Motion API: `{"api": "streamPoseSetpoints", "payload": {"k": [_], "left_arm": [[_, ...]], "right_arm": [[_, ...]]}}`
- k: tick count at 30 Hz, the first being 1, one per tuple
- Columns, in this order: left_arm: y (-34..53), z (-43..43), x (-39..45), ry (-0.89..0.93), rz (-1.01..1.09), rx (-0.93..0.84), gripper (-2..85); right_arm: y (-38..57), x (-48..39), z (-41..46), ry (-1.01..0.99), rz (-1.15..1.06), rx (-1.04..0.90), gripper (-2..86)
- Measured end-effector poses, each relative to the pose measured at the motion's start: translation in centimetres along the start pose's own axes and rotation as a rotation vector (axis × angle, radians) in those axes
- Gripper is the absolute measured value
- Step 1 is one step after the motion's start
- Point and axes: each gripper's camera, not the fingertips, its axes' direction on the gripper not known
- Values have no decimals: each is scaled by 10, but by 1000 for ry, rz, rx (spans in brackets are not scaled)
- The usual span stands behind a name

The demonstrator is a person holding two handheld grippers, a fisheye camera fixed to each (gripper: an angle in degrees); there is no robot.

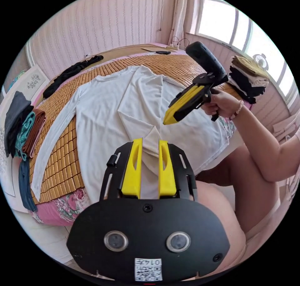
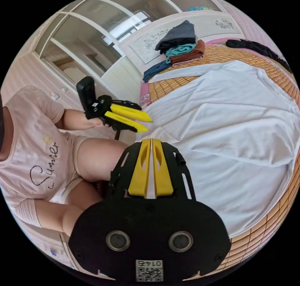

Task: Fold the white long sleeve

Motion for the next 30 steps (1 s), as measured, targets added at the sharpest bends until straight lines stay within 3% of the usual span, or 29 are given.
{"api": "streamPoseSetpoints", "payload": {"k": [6, 10, 17, 22, 26, 30], "left_arm": [[-15, 42, -4, -63, 9, -146, 42], [-10, 28, -23, -62, -84, -98, 3], [27, 5, -73, -162, -230, -136, -5], [44, 22, -95, -134, -341, -200, -6], [45, 13, -104, -129, -348, -149, -6], [10, 0, -128, -116, -284, -18, -7]], "right_arm": [[-20, -1, -12, 244, 173, 59, 19], [-30, -5, -5, 339, 212, -69, 5], [-30, -12, -24, 288, 235, -33, -1], [-30, -22, -37, 273, 225, -42, 0], [-17, -27, -64, 399, 271, -3, 7], [10, -30, -120, 609, 417, 172, 30]]}}
